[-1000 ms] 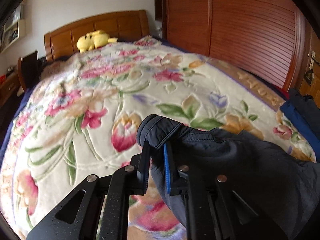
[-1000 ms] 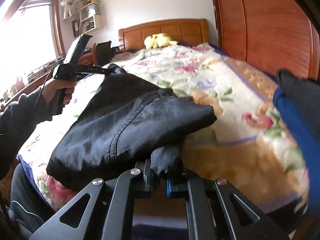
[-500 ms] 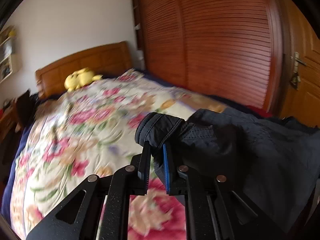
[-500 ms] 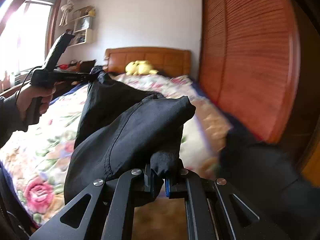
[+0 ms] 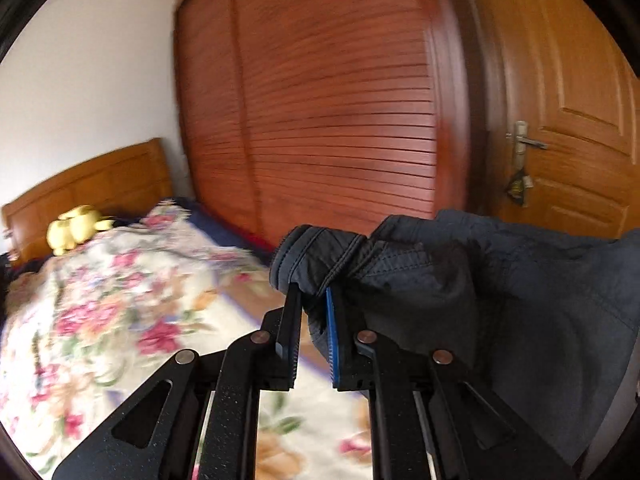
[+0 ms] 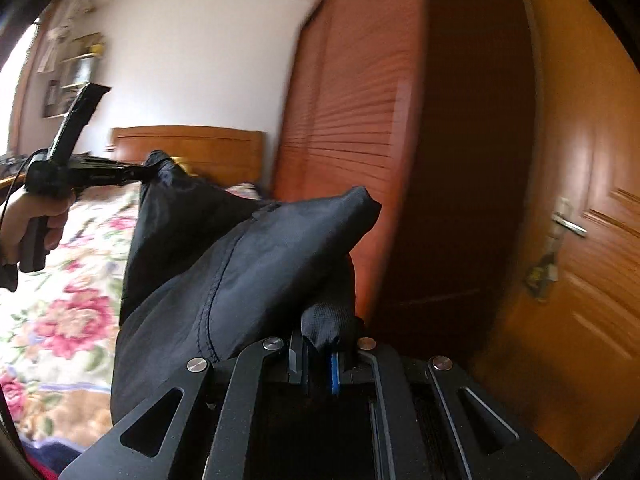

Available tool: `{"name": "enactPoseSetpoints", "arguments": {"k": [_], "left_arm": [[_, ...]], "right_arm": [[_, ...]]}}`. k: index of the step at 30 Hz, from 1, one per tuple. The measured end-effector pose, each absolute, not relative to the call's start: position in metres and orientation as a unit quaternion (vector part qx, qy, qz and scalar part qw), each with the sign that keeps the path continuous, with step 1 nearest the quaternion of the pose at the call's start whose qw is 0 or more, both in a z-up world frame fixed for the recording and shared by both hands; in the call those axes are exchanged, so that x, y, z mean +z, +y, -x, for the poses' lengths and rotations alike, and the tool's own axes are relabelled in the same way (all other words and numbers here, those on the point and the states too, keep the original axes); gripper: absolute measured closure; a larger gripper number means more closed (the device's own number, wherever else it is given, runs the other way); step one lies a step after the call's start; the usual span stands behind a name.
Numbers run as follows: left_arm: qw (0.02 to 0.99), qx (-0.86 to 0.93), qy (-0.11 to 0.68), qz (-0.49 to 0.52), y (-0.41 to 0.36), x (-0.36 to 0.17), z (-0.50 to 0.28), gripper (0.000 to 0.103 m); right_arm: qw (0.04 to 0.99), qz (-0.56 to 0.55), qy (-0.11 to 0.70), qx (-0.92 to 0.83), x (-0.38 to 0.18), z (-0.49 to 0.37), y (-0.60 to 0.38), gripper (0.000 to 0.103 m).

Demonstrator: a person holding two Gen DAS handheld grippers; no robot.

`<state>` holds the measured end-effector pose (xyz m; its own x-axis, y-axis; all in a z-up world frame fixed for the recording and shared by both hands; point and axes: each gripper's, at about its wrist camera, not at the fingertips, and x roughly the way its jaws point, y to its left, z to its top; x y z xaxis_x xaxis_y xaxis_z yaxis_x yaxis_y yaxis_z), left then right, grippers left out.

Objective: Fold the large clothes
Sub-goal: 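Carry the jacket bundle with both grippers onto the folded clothes stack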

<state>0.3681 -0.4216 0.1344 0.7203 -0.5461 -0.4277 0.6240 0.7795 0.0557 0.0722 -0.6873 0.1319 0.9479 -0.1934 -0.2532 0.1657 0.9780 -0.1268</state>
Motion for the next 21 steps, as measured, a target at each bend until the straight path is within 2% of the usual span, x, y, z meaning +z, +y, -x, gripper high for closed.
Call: {"name": "enactPoseSetpoints", "arguments": {"k": [7,11,14,16,18,19,21], "left_arm": [[0.889,-0.366,0.243,-0.130,-0.506,0.073,-0.354,0.091],[0.890,-0.337,0.257,-0.168,-0.519,0.038,-0.360,0.091],[0.884,-0.334,0.259,-0.199,-0.519,0.025,-0.357,0.091],[0.881,-0.339,0.262,-0.199,-0.515,0.025,-0.354,0.088],[0.876,-0.347,0.276,-0.189,-0.509,0.025,-0.353,0.076],[0.875,-0.351,0.280,-0.182,-0.503,0.026,-0.350,0.074],[0.873,-0.360,0.280,-0.173,-0.498,0.025,-0.342,0.071]], "right_arm": [[0.971,0.007,0.180,-0.155,0.098,-0.025,-0.745,0.096],[0.952,-0.011,0.259,-0.164,0.051,-0.033,-0.763,0.096],[0.946,-0.022,0.273,-0.172,0.036,-0.034,-0.767,0.095],[0.946,-0.038,0.272,-0.172,0.033,-0.029,-0.766,0.094],[0.948,-0.055,0.264,-0.169,0.034,-0.037,-0.767,0.091],[0.949,-0.060,0.261,-0.170,0.036,-0.039,-0.767,0.090],[0.949,-0.061,0.252,-0.176,0.046,-0.040,-0.763,0.082]]}}
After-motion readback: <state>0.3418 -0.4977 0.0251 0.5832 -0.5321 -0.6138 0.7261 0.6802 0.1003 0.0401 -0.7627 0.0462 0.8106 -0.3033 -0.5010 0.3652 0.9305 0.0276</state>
